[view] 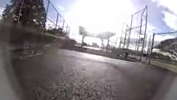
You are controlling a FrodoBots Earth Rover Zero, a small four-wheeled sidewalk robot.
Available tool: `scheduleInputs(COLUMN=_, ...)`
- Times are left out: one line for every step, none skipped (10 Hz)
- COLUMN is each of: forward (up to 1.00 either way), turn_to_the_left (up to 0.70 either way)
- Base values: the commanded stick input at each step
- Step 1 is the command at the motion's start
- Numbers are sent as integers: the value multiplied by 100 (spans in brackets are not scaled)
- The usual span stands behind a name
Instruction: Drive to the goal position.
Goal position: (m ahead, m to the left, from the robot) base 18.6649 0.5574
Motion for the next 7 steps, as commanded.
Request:
scheduleInputs(forward=70, turn_to_the_left=0)
scheduleInputs(forward=70, turn_to_the_left=0)
scheduleInputs(forward=70, turn_to_the_left=0)
scheduleInputs(forward=70, turn_to_the_left=0)
scheduleInputs(forward=70, turn_to_the_left=0)
scheduleInputs(forward=70, turn_to_the_left=0)
scheduleInputs(forward=70, turn_to_the_left=0)
